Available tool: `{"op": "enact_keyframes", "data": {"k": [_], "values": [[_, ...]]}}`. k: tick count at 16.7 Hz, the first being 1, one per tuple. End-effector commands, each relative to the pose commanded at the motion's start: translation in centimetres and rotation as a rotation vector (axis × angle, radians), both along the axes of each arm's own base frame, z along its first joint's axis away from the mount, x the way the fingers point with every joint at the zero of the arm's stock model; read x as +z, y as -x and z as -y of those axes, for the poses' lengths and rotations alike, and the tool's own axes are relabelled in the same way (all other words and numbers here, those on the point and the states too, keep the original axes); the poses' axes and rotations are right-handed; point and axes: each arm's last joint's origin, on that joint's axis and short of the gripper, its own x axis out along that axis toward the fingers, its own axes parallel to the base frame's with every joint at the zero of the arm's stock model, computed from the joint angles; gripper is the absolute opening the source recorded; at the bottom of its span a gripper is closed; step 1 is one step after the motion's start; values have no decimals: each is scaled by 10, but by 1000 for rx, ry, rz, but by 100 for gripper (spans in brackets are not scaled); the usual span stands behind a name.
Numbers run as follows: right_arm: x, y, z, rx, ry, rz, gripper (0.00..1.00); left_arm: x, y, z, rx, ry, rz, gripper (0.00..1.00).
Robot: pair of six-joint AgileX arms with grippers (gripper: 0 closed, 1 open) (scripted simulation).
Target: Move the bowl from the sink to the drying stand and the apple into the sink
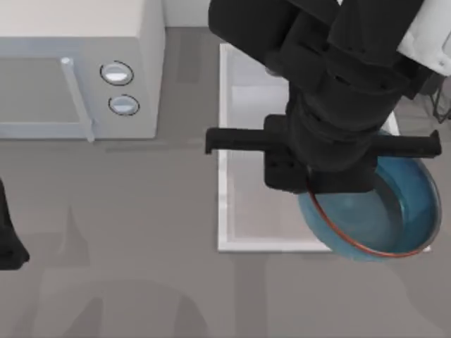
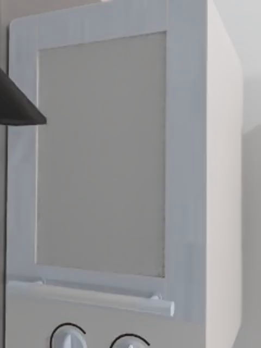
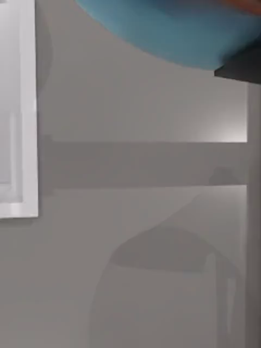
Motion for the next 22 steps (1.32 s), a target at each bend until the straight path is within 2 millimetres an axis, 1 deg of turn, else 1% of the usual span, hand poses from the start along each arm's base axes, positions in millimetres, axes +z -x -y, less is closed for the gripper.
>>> {"op": "enact_keyframes", "data": {"k": [2,3,5,6,8,10,11,12,14,16,17,19,20,22], "values": [[1,-23,15,-19,-73,29,0,0,0,0,0,0,0,100],[2,-36,26,-31,-120,58,0,0,0,0,0,0,0,100],[7,-67,54,-56,-224,150,0,0,0,0,0,0,0,100],[10,-83,72,-66,-275,216,0,0,0,0,0,0,0,100],[19,-110,116,-82,-354,382,0,0,0,0,0,0,0,100],[29,-129,167,-92,-386,582,0,0,0,0,0,0,0,100],[34,-135,194,-94,-381,689,0,0,0,0,0,0,0,100],[39,-137,222,-94,-360,796,0,0,0,0,0,0,0,100],[50,-132,273,-85,-280,995,0,0,0,0,0,0,0,100],[58,-118,315,-68,-167,1157,0,0,0,0,0,0,0,100],[62,-110,331,-58,-107,1220,0,0,0,0,0,0,0,100],[67,-94,354,-38,-3,1308,0,0,0,0,0,0,0,100],[68,-88,361,-29,35,1334,0,0,0,0,0,0,0,100],[70,-83,367,-20,70,1357,0,0,0,0,0,0,0,100]]}}
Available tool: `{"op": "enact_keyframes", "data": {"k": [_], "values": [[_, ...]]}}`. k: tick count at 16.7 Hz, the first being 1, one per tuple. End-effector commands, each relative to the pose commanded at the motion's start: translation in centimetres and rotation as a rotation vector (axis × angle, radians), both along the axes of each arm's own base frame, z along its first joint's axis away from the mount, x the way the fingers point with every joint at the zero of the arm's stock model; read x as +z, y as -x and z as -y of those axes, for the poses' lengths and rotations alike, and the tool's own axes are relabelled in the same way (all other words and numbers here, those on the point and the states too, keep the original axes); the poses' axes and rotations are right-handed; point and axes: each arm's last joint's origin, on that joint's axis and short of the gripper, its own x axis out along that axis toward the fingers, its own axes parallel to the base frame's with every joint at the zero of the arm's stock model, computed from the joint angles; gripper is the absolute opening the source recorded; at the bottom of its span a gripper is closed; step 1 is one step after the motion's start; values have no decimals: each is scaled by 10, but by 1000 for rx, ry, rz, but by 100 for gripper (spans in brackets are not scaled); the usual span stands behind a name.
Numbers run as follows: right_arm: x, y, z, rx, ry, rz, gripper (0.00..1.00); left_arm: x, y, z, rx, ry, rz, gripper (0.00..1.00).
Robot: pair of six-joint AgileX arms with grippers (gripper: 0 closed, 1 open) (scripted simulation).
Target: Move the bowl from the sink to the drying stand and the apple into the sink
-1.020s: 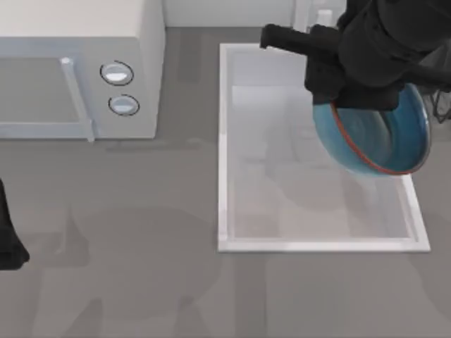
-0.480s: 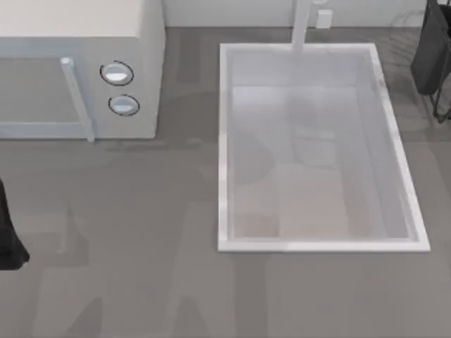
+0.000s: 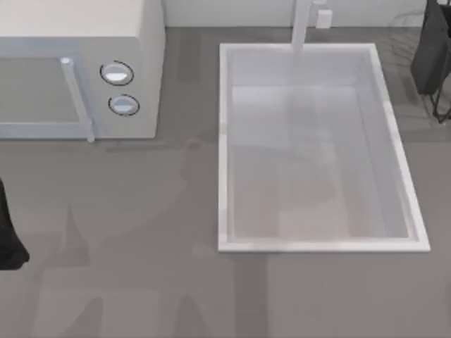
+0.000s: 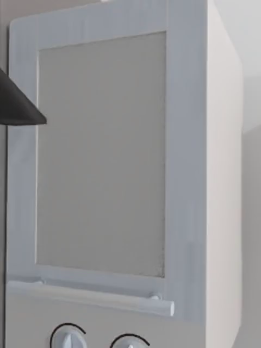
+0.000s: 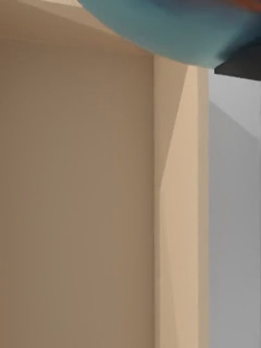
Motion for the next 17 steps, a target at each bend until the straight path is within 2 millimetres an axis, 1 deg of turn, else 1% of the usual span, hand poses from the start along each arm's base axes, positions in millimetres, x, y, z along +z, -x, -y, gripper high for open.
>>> {"op": "enact_keyframes", "data": {"k": [5,6,8,9,11,14,17], "values": [[-1,-2,0,0,-3,-4,0,0,0,0,0,0,0,100],[-4,-5,1,0,-4,-5,0,0,0,0,0,0,0,100],[-17,-19,5,0,-6,-9,0,0,0,0,0,0,0,100],[-27,-28,7,0,-7,-10,0,0,0,0,0,0,0,100],[-52,-49,12,-1,-5,-6,0,0,0,0,0,0,0,100],[-102,-78,15,-1,3,5,0,0,0,0,0,0,0,100],[-152,-94,11,-1,7,13,0,0,0,0,0,0,0,100]]}}
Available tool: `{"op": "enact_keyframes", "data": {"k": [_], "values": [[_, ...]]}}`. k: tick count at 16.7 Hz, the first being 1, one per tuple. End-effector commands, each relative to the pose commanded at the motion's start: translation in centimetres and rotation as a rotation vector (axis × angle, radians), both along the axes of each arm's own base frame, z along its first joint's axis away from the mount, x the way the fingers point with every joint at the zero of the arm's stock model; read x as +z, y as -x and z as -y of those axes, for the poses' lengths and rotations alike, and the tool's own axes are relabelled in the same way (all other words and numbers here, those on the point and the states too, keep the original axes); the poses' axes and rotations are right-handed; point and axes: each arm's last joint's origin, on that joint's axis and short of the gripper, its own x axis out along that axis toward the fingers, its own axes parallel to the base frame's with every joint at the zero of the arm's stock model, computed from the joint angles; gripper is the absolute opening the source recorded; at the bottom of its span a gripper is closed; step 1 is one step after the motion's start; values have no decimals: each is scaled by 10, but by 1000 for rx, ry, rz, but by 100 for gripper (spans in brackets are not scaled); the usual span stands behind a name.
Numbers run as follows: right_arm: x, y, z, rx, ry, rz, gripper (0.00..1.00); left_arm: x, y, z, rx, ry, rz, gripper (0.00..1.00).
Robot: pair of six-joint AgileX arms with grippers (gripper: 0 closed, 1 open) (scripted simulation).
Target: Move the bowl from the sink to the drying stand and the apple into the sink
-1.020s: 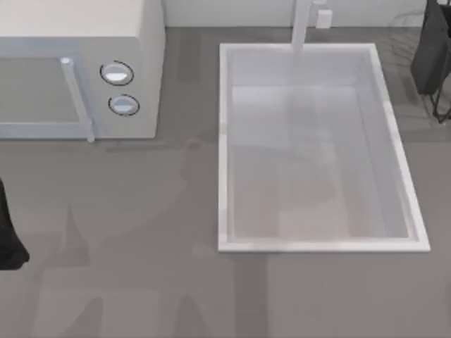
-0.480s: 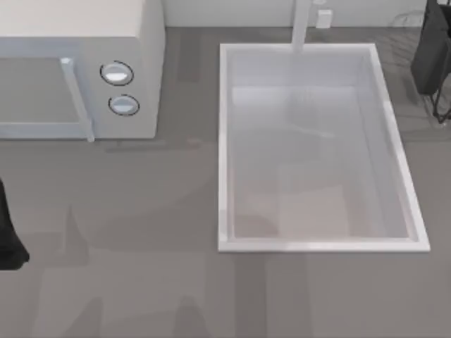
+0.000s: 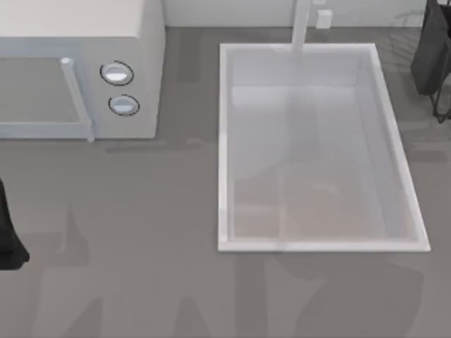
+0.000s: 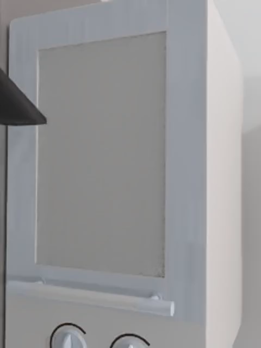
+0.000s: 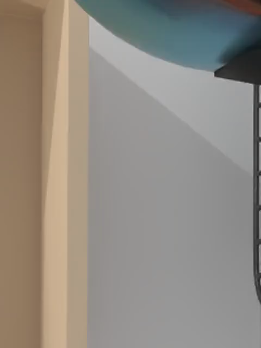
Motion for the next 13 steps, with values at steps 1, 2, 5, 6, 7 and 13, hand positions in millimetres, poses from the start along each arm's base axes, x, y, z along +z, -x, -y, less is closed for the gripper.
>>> {"op": "enact_keyframes", "data": {"k": [1,2,5,6,7,13], "values": [[-14,-3,-2,0,0,0,0,0,0,0,0,0,0,100],[-26,-4,-5,1,-2,-3,0,0,0,0,0,0,0,100],[-47,-6,-10,1,-7,-13,0,0,0,0,0,0,0,100],[-48,-6,-10,1,-7,-13,0,0,0,0,0,0,0,100],[-48,-6,-10,1,-7,-13,0,0,0,0,0,0,0,100],[-48,-6,-10,1,-7,-13,30,0,0,0,0,0,0,100]]}}
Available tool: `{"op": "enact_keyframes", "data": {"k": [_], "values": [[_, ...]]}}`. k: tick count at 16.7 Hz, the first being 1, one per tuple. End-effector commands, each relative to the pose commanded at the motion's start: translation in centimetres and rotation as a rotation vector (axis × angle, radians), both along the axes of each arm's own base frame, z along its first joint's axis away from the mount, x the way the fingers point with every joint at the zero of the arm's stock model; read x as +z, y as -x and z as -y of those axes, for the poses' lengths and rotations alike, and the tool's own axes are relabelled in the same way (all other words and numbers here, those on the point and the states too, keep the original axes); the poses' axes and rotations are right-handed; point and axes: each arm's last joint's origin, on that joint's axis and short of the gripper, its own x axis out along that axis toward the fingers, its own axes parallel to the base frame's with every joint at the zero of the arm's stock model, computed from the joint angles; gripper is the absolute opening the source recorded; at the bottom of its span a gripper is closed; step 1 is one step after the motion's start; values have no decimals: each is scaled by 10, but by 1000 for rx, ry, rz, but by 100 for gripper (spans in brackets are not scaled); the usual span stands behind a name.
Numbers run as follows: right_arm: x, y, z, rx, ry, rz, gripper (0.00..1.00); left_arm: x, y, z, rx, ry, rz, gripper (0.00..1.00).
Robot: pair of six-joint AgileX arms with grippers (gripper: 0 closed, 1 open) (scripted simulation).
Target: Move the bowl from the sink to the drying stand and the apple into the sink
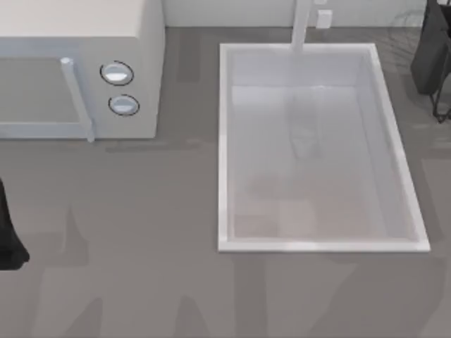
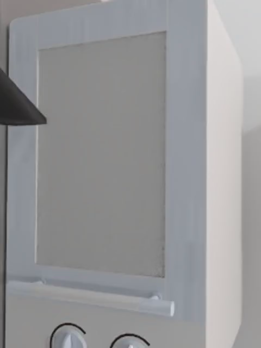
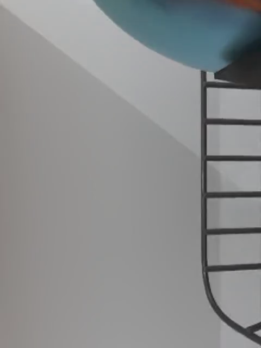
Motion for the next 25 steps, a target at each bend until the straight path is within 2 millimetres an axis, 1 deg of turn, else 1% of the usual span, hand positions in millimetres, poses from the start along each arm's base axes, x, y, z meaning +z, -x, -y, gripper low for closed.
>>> {"op": "enact_keyframes", "data": {"k": [9,10,20,23,25], "values": [[0,0,0,0,0,0,98,0,0,0,0,0,0,100],[0,0,0,0,0,0,100,0,0,0,0,0,0,100],[2,2,-1,-1,0,1,100,0,0,0,0,0,0,100],[18,17,-12,3,0,12,100,0,0,0,0,0,0,100],[35,38,-24,5,2,28,100,0,0,0,0,0,0,100]]}}
